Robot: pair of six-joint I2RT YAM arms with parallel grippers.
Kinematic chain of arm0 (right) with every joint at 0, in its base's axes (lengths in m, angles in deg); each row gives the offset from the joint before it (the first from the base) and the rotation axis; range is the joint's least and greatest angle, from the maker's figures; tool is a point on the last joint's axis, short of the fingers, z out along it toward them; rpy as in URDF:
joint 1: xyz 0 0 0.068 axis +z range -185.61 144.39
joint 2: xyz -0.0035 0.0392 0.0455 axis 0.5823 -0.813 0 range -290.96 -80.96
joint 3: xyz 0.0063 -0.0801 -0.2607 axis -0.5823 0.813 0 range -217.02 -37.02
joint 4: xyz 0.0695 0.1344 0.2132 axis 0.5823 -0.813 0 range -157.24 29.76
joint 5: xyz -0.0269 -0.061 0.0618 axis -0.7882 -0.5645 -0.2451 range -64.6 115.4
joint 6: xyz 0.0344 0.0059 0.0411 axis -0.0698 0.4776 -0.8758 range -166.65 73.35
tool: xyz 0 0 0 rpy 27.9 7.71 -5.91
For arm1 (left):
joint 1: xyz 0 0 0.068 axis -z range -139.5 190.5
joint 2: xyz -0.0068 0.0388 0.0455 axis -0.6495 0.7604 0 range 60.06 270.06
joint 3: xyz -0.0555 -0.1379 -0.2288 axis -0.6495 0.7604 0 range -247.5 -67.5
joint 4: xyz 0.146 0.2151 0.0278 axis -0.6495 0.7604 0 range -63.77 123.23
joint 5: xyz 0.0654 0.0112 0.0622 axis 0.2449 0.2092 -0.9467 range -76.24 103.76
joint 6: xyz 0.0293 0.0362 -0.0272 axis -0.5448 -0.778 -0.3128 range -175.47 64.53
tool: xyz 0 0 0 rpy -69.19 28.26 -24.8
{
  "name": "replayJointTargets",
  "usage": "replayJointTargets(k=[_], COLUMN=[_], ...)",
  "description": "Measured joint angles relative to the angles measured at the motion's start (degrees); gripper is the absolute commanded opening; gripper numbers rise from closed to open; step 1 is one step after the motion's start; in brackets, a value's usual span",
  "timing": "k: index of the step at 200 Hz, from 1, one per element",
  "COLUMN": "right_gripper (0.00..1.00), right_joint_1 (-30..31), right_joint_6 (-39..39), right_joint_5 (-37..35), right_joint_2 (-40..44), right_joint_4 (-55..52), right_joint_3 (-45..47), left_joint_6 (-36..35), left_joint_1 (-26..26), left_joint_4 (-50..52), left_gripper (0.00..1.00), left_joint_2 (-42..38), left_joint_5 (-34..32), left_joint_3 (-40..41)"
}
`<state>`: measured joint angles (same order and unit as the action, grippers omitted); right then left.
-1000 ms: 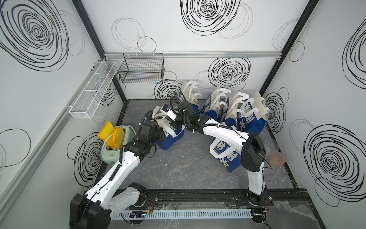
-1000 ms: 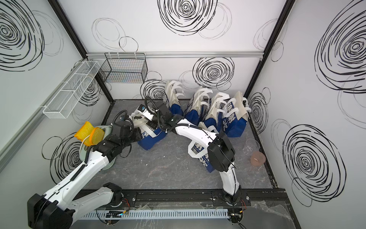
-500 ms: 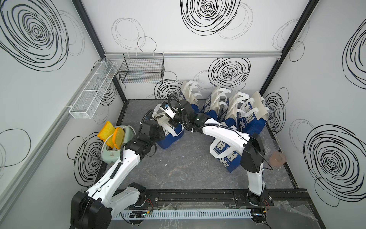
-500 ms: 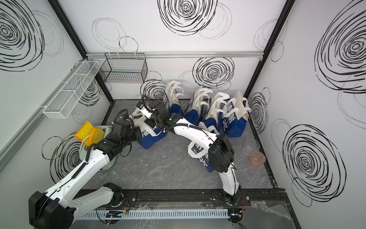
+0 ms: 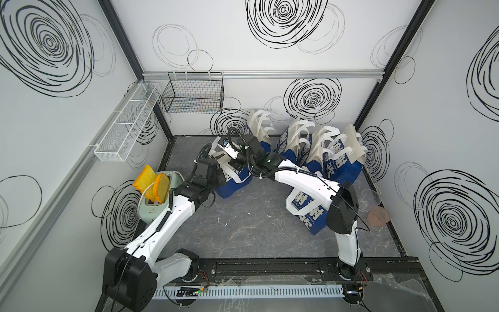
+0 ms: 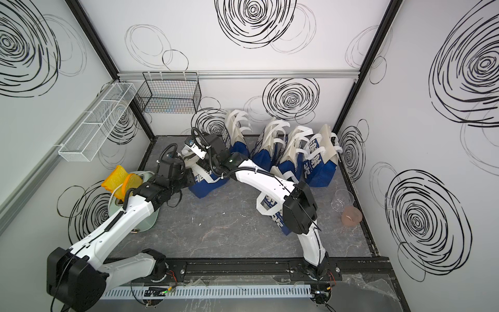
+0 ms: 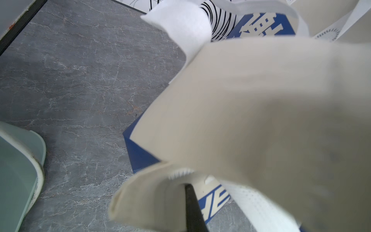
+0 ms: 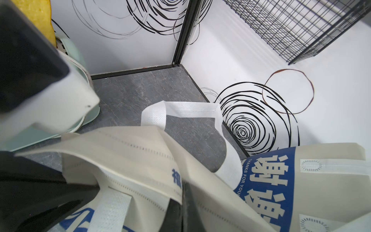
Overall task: Open the takeout bag
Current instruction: Open the takeout bag at the center of the board.
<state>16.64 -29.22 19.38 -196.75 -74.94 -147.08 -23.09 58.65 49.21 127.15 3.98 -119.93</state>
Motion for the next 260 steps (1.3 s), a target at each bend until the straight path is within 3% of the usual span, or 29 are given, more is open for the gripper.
replayJointTargets(k=[188,195,204,210,230,260], right_gripper=[0.00,0.08,0.30,0.37,0.46,0.46], right_joint_1=[-4.9,-4.9,-4.9,-4.9,-5.5,-6.6], right_joint_6=[1.0,1.3,1.5,1.5,1.5,0.7], right_joint_5=[5.0,5.7,6.5,6.9,8.4,10.2], right_joint_2=[-2.2,-2.2,-2.2,-2.2,-1.2,2.9], right_joint_4=[-5.1,-5.1,-5.1,-5.0,-4.7,-4.3], right_joint_3=[-9.2,-9.2,-9.2,-9.2,-7.9,-1.4], left_joint_6=[0.0,0.0,0.0,0.0,0.0,0.0], left_joint_1=[-0.7,-0.7,-0.7,-0.7,-1.0,-1.0], left_joint_4=[1.6,2.1,2.7,3.3,6.6,10.3], left_gripper=[0.00,0.00,0.00,0.00,0.00,0.00], left_joint_2=[1.5,1.5,1.5,1.5,1.9,3.0], left_joint_5=[0.8,0.8,0.8,0.7,0.8,2.0], left_joint_3=[-0.5,-0.7,-0.8,-1.0,-2.1,-4.0])
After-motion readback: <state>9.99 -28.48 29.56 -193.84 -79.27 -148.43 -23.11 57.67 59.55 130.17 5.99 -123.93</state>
